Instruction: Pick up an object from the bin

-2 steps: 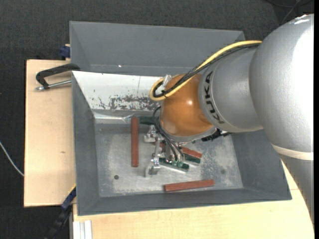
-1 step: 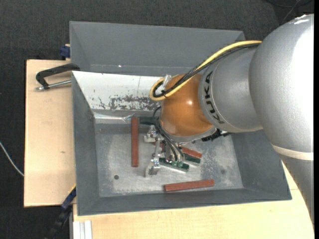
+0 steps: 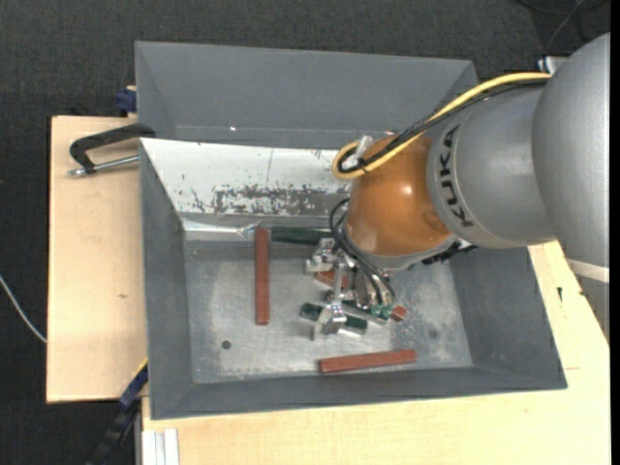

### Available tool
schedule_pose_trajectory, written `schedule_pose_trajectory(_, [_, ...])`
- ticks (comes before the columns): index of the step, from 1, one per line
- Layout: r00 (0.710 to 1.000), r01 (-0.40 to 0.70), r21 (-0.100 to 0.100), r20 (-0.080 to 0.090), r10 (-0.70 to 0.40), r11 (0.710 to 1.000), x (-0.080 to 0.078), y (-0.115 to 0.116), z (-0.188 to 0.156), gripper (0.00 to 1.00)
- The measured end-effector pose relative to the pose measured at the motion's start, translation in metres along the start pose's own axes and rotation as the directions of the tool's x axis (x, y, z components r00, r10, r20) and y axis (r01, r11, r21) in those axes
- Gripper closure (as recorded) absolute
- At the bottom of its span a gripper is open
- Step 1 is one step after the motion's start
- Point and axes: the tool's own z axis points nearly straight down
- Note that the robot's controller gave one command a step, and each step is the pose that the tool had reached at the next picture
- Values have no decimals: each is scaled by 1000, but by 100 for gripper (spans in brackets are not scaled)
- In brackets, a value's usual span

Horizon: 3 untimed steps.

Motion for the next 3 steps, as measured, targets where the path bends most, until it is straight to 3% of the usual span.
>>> schedule_pose_trajectory(1, [996,85,6,-3,-85,996,5,-29,1,100])
schedule_pose_trajectory(2, [996,85,6,-3,-85,996,5,-29,1,100])
schedule_pose_trajectory(3, [999,52,3,-1,-52,999,0,-35,-135,100])
